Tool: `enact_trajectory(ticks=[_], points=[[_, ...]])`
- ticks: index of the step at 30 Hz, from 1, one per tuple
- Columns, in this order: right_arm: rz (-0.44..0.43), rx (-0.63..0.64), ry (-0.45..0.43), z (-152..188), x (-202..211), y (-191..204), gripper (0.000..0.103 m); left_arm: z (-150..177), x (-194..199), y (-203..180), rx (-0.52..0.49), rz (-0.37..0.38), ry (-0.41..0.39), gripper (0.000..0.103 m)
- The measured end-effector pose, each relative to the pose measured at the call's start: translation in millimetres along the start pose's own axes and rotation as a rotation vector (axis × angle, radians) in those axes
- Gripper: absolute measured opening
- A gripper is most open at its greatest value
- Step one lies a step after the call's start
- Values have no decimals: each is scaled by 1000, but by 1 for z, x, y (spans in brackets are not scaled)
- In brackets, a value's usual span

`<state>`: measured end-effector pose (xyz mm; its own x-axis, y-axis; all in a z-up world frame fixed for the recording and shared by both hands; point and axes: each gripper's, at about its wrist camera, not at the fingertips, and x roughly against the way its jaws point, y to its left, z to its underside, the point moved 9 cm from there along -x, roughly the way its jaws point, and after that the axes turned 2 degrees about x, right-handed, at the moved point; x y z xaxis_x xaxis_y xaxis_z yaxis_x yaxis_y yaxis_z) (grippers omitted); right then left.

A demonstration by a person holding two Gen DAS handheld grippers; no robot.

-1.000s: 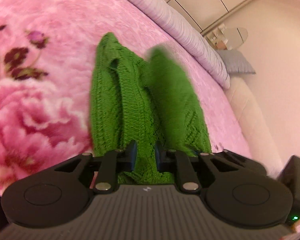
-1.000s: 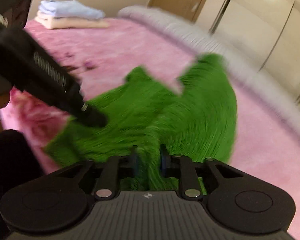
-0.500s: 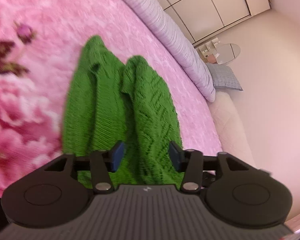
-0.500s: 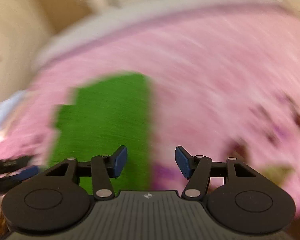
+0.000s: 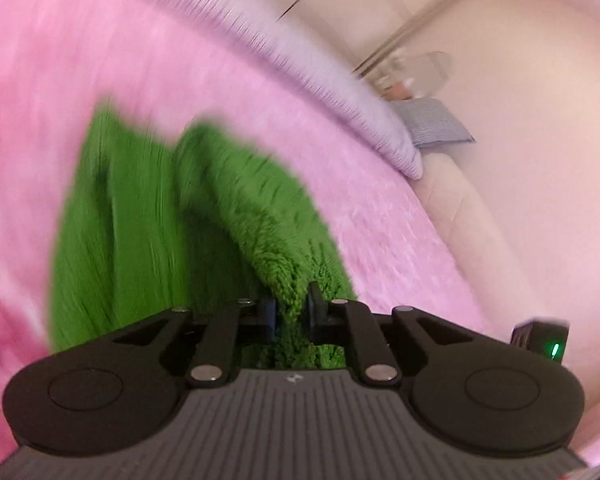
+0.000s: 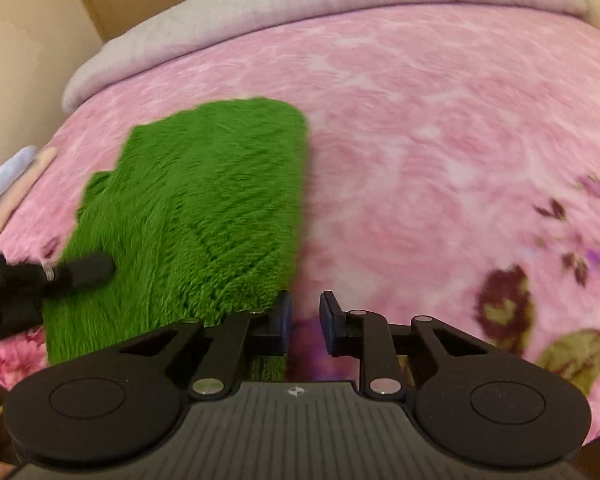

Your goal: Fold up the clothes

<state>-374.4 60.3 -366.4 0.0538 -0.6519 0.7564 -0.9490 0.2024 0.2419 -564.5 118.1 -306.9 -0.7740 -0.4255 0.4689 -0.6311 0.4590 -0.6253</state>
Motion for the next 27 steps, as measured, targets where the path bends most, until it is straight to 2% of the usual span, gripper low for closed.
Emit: enact_trajectory(ticks=[2, 4, 6, 7, 10, 11, 12, 14, 17, 18, 20, 24, 27], points=[[-26, 57, -23, -4, 6, 18, 25, -7, 21, 3, -70, -41, -45, 10], [-61, 108, -25, -5, 4, 39, 25, -4, 30, 25, -70, -98, -49, 10], [-56, 181, -12, -2, -2, 58, 25, 11, 23, 56, -4, -143, 8, 11], [-40, 222, -2, 1, -6, 65, 25, 18, 19, 65, 42, -138, 27, 13], [26, 280, 21, 2, -10, 69, 27, 30, 15, 81, 208, -80, 15, 17], [41, 277, 24, 0, -9, 65, 35, 29, 16, 83, 231, -71, 17, 18], [54, 266, 23, -2, -7, 60, 48, 25, 19, 85, 229, -72, 21, 20], [72, 239, 20, -8, -2, 48, 53, 19, 27, 85, 226, -67, 17, 21], [69, 160, 10, -23, 0, 27, 52, -3, 38, 89, 248, -32, -15, 22], [74, 135, 10, -30, -3, 19, 52, -15, 39, 91, 256, -26, -32, 26], [67, 86, 17, -44, -12, 8, 52, -35, 34, 95, 246, -36, -41, 29], [21, -15, 54, -74, -38, -6, 52, -74, 5, 100, 198, -78, -7, 32], [17, -20, 90, -95, -55, -7, 52, -91, -19, 105, 179, -99, 34, 36]])
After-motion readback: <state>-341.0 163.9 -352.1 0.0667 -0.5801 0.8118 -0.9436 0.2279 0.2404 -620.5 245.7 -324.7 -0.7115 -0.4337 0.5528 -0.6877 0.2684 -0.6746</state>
